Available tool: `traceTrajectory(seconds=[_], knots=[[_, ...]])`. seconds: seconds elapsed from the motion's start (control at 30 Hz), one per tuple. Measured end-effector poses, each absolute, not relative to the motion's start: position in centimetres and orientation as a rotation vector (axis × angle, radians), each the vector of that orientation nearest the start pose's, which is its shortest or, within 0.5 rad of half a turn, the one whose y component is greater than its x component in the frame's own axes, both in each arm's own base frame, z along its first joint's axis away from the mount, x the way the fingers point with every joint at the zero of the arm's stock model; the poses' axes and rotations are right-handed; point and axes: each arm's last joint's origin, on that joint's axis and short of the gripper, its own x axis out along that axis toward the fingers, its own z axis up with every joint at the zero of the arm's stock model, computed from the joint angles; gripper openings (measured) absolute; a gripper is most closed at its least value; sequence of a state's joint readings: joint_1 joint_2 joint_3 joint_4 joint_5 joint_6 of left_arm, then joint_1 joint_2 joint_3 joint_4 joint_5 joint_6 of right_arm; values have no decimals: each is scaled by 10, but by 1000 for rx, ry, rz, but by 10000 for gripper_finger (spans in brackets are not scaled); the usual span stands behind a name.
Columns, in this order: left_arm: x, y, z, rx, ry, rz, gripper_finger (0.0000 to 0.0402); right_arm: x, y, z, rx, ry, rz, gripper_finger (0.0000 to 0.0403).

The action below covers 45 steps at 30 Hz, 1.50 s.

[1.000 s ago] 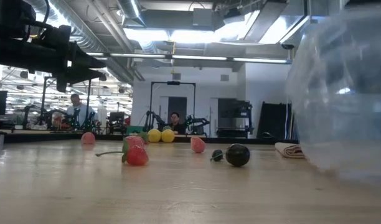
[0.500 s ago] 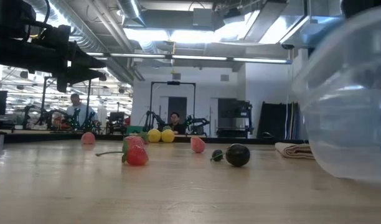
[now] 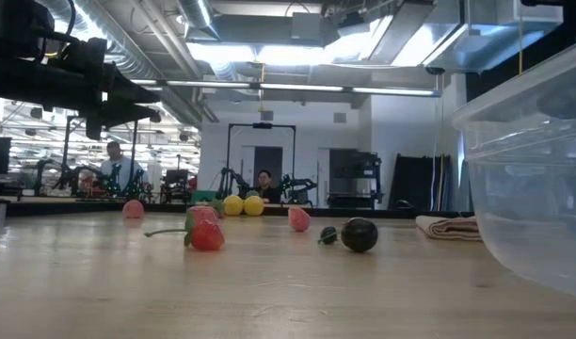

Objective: Pick and placing Produce into tupperware
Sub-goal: Put the cherry into the transparent container, then put the peach into the transparent container

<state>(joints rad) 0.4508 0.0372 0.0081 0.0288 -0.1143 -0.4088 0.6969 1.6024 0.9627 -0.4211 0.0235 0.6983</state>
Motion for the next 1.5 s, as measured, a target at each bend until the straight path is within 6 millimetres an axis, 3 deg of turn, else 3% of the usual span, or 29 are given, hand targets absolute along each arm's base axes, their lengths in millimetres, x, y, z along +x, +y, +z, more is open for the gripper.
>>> traceTrajectory(seconds=[0.4, 0.53, 0.7, 0.83, 0.97, 1.07, 1.27, 1.5], knots=[[88, 46, 166, -398, -115, 557, 165, 241, 199, 193, 276, 1169, 276, 244], [88, 46, 166, -398, -115, 557, 165, 253, 198, 221, 270, 1165, 280, 262], [88, 46, 166, -403, -117, 557, 165, 261, 181, 266, 155, 1246, 215, 265], [88, 46, 166, -405, -118, 556, 165, 273, 174, 301, 70, 1134, 260, 265], [88, 46, 166, -406, -118, 556, 165, 283, 173, 323, -68, 983, 355, 265], [88, 46, 166, -406, -118, 556, 165, 289, 167, 326, -186, 921, 331, 265], [88, 46, 166, -407, -119, 556, 165, 304, 139, 324, -224, 901, 207, 265], [88, 46, 166, -407, -119, 556, 165, 343, 63, 318, -52, 860, -38, 262]])
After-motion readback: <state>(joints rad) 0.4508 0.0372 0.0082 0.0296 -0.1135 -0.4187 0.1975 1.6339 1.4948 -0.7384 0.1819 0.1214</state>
